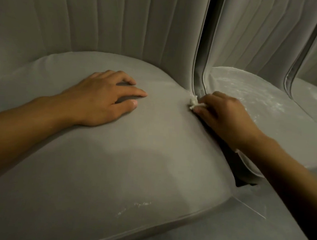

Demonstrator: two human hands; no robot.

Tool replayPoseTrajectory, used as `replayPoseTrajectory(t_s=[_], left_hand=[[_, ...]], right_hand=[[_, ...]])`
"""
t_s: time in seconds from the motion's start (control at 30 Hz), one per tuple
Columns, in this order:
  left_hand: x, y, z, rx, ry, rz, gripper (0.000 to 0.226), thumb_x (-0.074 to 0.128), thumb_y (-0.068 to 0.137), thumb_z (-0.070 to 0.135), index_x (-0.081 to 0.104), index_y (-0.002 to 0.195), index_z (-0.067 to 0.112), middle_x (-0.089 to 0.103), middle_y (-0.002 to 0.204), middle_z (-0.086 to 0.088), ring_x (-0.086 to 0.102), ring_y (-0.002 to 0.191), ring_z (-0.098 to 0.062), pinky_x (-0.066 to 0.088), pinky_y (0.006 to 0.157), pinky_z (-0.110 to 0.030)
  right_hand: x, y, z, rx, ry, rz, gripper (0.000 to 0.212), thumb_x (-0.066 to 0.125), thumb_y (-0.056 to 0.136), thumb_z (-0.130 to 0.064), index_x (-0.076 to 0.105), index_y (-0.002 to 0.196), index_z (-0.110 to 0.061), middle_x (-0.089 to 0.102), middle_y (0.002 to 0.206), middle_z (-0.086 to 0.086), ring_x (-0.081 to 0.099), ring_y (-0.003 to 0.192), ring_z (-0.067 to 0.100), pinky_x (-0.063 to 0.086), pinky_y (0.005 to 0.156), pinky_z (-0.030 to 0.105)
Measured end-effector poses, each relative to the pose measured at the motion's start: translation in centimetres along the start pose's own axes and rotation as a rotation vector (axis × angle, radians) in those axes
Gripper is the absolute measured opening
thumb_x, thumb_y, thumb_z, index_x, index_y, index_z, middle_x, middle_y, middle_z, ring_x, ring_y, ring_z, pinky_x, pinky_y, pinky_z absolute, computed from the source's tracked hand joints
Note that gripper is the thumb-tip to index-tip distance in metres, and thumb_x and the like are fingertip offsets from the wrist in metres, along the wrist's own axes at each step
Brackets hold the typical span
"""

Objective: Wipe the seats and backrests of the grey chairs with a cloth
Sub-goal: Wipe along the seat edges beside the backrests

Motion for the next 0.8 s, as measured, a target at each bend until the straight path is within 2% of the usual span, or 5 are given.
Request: replayPoseTrajectory(t_s=[0.13, 0.37, 0.43, 0.67, 0.8], left_hand=[[0.0, -0.1, 0.2, -0.004, 0.003, -0.001, 0.060, 0.023, 0.088, 0.072, 0.049, 0.140, 0.055, 0.043, 0.146, 0.015, 0.039, 0.135, -0.013, 0.025, 0.113, -0.034], [0.0, 0.0, 0.4, -0.006, 0.021, -0.026, 0.060, 0.025, 0.089, 0.070, 0.048, 0.141, 0.052, 0.044, 0.145, 0.011, 0.039, 0.135, -0.015, 0.025, 0.112, -0.035], [-0.1, 0.0, 0.3, -0.007, 0.018, -0.028, 0.058, 0.027, 0.090, 0.068, 0.049, 0.141, 0.052, 0.045, 0.145, 0.010, 0.039, 0.136, -0.015, 0.025, 0.112, -0.035], [-0.3, -0.1, 0.7, -0.028, 0.012, -0.040, 0.054, 0.032, 0.092, 0.063, 0.049, 0.142, 0.051, 0.045, 0.147, 0.009, 0.038, 0.137, -0.016, 0.024, 0.112, -0.034], [-0.2, -0.1, 0.5, -0.024, 0.007, -0.038, 0.054, 0.031, 0.092, 0.064, 0.049, 0.141, 0.051, 0.045, 0.146, 0.011, 0.038, 0.137, -0.014, 0.023, 0.112, -0.033]], right_hand=[[0.2, -1.7, -4.1, 0.056, 0.111, 0.034, 0.025, 0.054, 0.100, -0.044, 0.068, 0.102, -0.022, 0.062, 0.092, -0.003, 0.061, 0.083, 0.019, 0.049, 0.075, 0.039], [0.1, -7.0, -19.1, -0.441, 0.369, -0.306, 0.023, 0.053, 0.100, -0.041, 0.064, 0.115, -0.026, 0.055, 0.105, -0.002, 0.063, 0.078, 0.025, 0.055, 0.065, 0.041], [-0.3, -6.4, -18.9, -0.497, 0.422, -0.384, 0.030, 0.050, 0.100, -0.045, 0.063, 0.120, -0.027, 0.057, 0.109, -0.002, 0.065, 0.084, 0.026, 0.055, 0.070, 0.042], [-0.2, -1.2, -11.1, -0.221, 0.183, -0.107, 0.030, 0.057, 0.096, -0.048, 0.068, 0.112, -0.025, 0.060, 0.094, -0.005, 0.059, 0.078, 0.015, 0.052, 0.070, 0.043], [-0.1, -4.7, -16.7, -0.450, 0.312, -0.302, 0.030, 0.053, 0.100, -0.045, 0.067, 0.117, -0.024, 0.059, 0.105, -0.003, 0.065, 0.084, 0.020, 0.054, 0.074, 0.040]])
Point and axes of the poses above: each hand's wrist, its own y-axis towards the middle knuckle, its own x-axis out of the palm, z = x × y, the point moved 2 cm from there along y, towards the middle knuckle
